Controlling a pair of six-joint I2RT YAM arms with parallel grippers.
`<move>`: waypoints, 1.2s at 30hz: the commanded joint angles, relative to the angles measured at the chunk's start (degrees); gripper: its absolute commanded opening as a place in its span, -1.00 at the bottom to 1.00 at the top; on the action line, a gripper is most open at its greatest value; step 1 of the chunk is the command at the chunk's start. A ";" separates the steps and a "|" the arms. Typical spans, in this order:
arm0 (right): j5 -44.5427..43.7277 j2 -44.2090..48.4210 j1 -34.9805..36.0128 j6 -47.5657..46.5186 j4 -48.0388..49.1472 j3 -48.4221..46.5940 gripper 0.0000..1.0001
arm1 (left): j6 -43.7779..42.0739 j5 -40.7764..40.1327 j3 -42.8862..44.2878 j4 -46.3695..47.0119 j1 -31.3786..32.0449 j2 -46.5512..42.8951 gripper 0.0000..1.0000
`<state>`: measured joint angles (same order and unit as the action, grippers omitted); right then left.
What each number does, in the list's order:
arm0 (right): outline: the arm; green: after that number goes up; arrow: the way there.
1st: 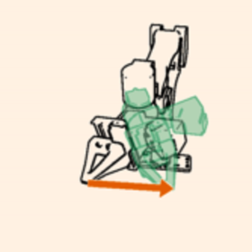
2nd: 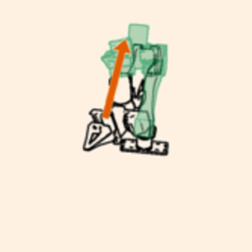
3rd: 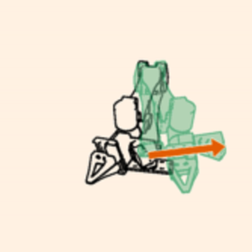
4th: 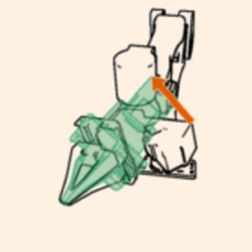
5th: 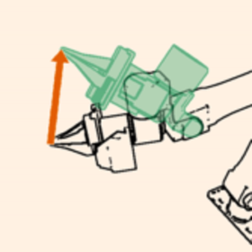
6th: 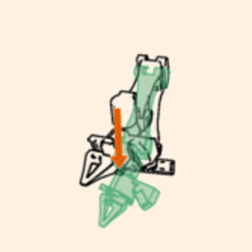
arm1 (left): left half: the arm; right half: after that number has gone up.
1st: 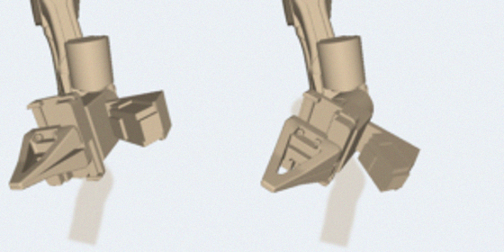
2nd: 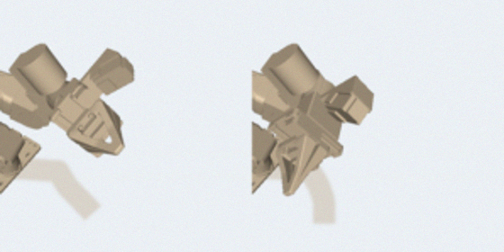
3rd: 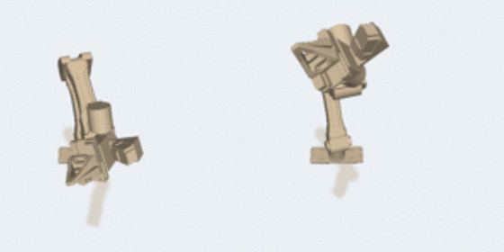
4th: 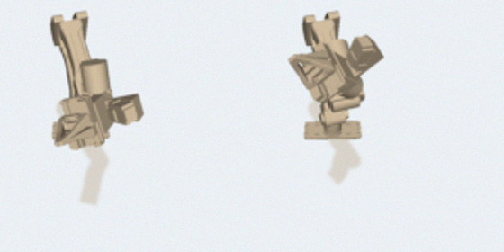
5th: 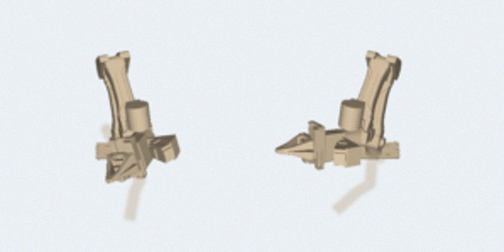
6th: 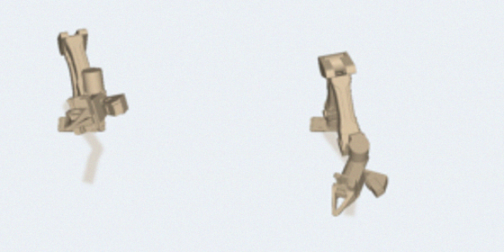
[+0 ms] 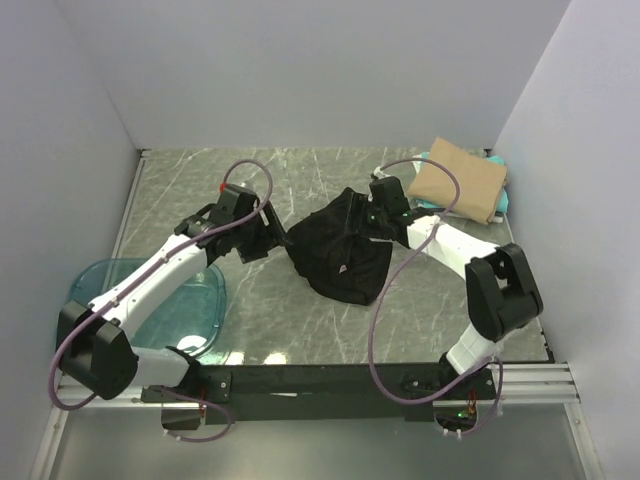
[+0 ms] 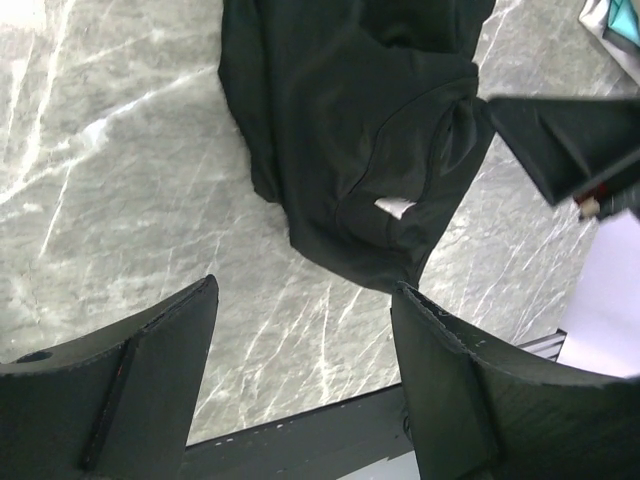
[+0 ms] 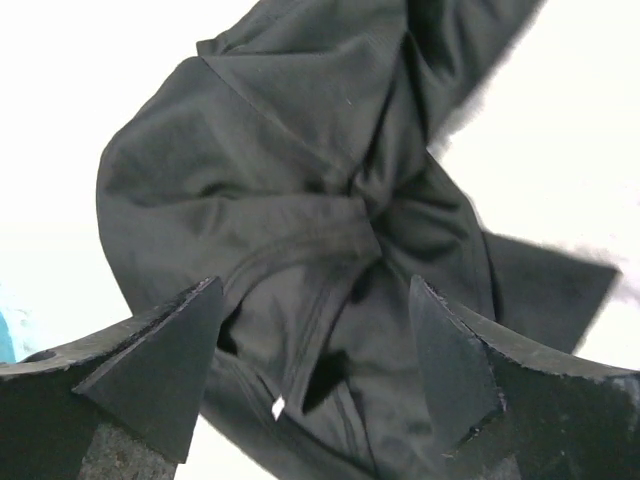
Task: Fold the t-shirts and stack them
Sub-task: Flatten the tshirt out
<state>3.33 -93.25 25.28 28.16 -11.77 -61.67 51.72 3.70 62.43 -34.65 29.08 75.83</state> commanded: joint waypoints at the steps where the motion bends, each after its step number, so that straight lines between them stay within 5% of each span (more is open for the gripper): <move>1: 3.69 -2.37 -1.19 -2.85 3.68 -3.19 0.61 | 0.30 0.25 -2.48 0.81 -0.08 -2.79 0.51; 11: 5.72 -9.84 -3.04 -3.82 4.65 -6.80 0.49 | 1.28 0.34 -2.67 0.91 -0.08 -3.24 0.47; 22: 10.46 -12.48 -4.53 -3.99 3.42 -8.03 0.10 | 2.24 -0.63 -2.76 0.55 -0.16 -3.15 0.44; 25: 12.39 -13.09 -4.80 -4.08 3.07 -8.47 -0.04 | 1.89 -1.15 -2.32 -0.06 -0.16 -3.06 0.43; 32: 16.70 -14.85 -4.97 -5.49 0.17 -11.01 -0.80 | 1.10 -2.30 -1.44 -1.03 -0.25 -2.88 0.41; 36: 17.50 -13.54 -5.24 -6.36 -1.84 -11.81 -1.00 | 1.27 -2.30 -1.35 -0.50 -0.25 -3.06 0.40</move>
<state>18.65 -107.77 20.67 23.07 -11.79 -70.87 53.43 2.50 58.76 -35.38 29.06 73.63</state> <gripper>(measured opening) 0.018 0.700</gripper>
